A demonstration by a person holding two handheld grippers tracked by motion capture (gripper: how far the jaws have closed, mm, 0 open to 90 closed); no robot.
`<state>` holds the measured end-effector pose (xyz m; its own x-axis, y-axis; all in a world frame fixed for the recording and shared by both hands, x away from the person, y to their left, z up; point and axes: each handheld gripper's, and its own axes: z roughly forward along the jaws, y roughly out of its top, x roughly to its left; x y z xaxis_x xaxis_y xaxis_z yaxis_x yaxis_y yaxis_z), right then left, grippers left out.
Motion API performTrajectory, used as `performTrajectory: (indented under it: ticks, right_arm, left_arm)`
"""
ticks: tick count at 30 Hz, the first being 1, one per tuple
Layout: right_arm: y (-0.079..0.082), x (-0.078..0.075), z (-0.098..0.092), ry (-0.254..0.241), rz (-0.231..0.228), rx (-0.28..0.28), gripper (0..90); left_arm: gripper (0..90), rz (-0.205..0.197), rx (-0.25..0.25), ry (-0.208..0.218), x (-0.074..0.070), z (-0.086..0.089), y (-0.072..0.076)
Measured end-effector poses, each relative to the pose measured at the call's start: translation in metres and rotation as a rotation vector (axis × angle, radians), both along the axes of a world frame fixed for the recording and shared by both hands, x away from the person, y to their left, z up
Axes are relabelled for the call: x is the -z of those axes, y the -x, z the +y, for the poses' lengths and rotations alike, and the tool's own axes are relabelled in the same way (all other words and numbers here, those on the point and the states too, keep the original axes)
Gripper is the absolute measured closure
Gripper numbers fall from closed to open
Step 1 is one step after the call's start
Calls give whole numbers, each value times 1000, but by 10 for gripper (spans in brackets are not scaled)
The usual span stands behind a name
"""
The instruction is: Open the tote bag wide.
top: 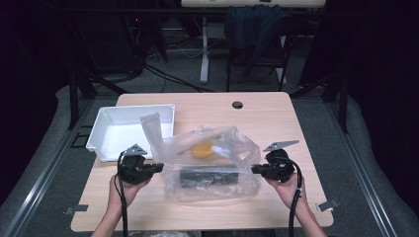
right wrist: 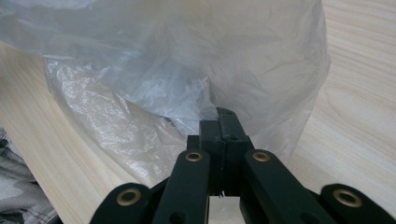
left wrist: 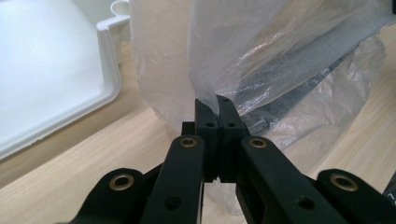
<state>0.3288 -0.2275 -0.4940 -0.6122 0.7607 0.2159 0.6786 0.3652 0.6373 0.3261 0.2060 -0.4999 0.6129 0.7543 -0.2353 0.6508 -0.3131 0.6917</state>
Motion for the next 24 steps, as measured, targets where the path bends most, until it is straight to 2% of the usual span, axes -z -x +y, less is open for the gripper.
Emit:
performTrajectory:
  ticks: [1, 3, 5, 6, 7, 8, 9, 12, 14, 15, 16, 17, 18, 20, 24]
  right_arm:
    - [1, -1, 0, -1, 0, -4, 900]
    - [4, -3, 0, 2, 4, -9, 900]
    - [7, -4, -1, 2, 1, -13, 900]
    - [8, -5, -1, -2, 2, -11, 900]
    - [10, -5, -2, -3, -4, -14, 900]
    - [10, -5, -2, -3, -4, -14, 900]
    - [10, -5, -2, -3, -2, -13, 900]
    - [10, -5, -3, 9, 1, -16, 900]
    - [10, -5, -3, 9, 0, -14, 900]
    - [10, -5, -3, 8, 2, -16, 900]
    - [10, -5, -3, 11, 3, -18, 900]
    - [10, -5, -3, 9, 4, -18, 900]
    - [10, -5, -2, 15, 5, -26, 900]
    - [11, -5, -1, 13, 1, -27, 900]
    - [13, -7, -2, 7, -12, -21, 900]
  left_arm:
    - [882, -3, 3, 3, -1, 0, 0]
    - [748, -15, 3, 4, -7, -1, 2]
    - [605, -44, -11, 14, -17, -3, 4]
    - [555, -68, -14, 23, -22, -4, 5]
    - [478, -116, -25, 26, -37, -7, 5]
    - [462, -116, -25, 26, -37, -7, 5]
    - [448, -157, -35, 43, -47, -11, 2]
    - [471, -179, -64, 24, -47, -15, -6]
    - [561, -166, -69, 28, -43, -15, -9]
    - [561, -151, -65, 34, -38, -14, -13]
    - [644, -146, -63, 40, -34, -14, -15]
    - [686, -134, -53, 45, -31, -13, -16]
    - [824, -125, -43, 45, -26, -12, -16]
    - [894, -118, -25, 47, -24, -12, -14]
    - [900, -108, 2, 55, -24, -8, -5]
